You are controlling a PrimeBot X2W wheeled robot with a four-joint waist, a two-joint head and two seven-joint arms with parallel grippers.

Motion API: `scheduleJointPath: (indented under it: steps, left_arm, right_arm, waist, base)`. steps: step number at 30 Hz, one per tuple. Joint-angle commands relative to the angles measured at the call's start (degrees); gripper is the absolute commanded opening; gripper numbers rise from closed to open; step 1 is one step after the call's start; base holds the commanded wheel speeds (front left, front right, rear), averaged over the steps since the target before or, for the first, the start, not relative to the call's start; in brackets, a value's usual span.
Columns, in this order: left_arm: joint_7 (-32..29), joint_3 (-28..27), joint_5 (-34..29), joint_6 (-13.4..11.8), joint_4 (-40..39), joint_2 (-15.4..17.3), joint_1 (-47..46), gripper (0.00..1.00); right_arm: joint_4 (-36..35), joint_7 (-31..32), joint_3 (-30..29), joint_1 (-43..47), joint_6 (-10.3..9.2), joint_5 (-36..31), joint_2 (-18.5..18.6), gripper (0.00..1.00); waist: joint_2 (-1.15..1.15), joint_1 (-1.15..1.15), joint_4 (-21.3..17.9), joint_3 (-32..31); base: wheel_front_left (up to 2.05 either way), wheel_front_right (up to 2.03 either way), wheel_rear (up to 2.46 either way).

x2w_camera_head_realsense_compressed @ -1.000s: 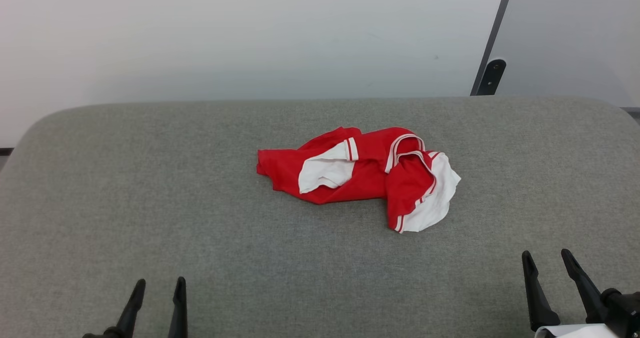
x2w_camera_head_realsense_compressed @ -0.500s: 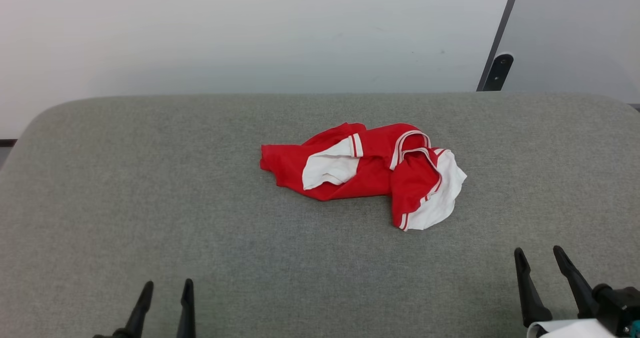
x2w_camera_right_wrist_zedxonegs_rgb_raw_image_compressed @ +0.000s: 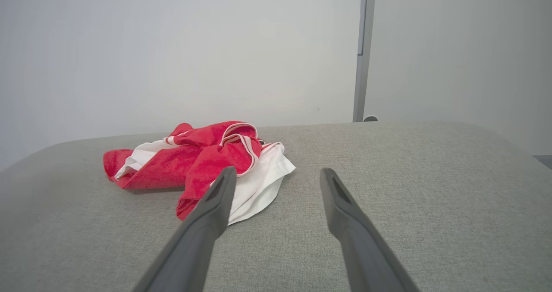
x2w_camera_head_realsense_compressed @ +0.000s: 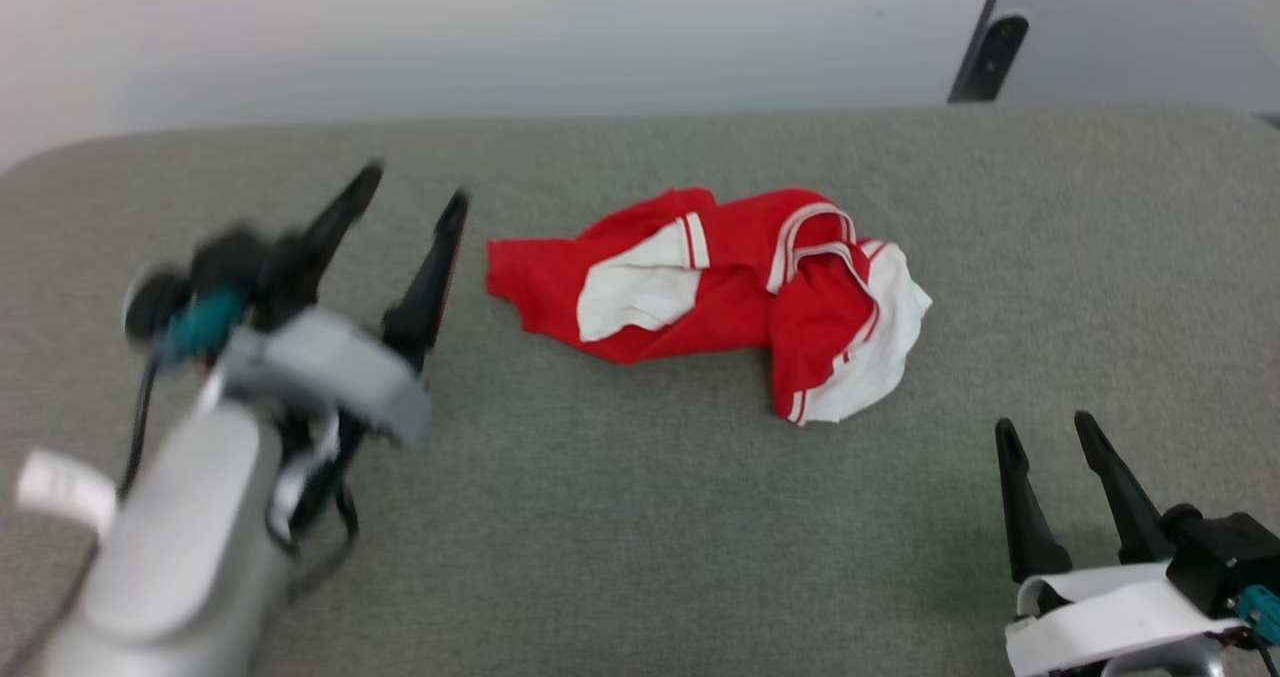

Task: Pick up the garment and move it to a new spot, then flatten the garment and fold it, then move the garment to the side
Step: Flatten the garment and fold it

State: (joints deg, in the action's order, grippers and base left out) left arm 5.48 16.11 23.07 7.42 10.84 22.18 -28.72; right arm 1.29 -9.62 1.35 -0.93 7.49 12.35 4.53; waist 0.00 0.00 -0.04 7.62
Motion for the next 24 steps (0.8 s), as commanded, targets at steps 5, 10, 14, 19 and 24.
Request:
scheduleJointPath:
  steps: [5, 10, 14, 19, 24]
  left_arm:
    - [-8.4, 14.7, 9.8, 0.0, 9.2, 6.5, -17.5, 1.0]
    - [-18.5, 27.8, 18.7, 0.0, 13.4, 10.7, -25.7, 1.0]
    - [-27.3, 38.0, 27.4, 0.0, 14.8, 13.3, -31.4, 1.0]
    - [-31.0, 45.7, 34.0, 0.0, 16.4, 15.3, -36.2, 1.0]
    - [-29.6, 49.9, 38.5, 0.0, 20.2, 15.3, -38.9, 1.0]
  right_arm:
    - [2.4, -2.2, 1.2, -3.4, 0.0, -0.1, -0.7, 1.0]
    - [4.3, -3.3, 1.9, -4.9, 0.0, 0.2, -1.0, 1.0]
    - [5.8, -4.2, 2.3, -6.0, 0.0, 0.3, -1.3, 1.0]
    - [6.7, -4.9, 3.5, -7.4, 0.0, 0.6, -1.5, 1.0]
    - [7.5, -5.3, 4.0, -8.5, 0.0, 0.5, -1.6, 1.0]
  waist:
    - [0.0, 0.0, -4.8, 6.4]
    - [0.0, 0.0, -6.7, 7.8]
    - [0.0, 0.0, -7.7, 8.4]
    - [0.0, 0.0, -9.2, 10.1]
    - [0.0, 0.0, -10.1, 11.3]
  base:
    - [0.0, 0.0, 0.0]
    - [0.0, 0.0, 0.0]
    - [0.0, 0.0, 0.0]
    - [0.0, 0.0, 0.0]
    - [0.0, 0.0, 0.0]
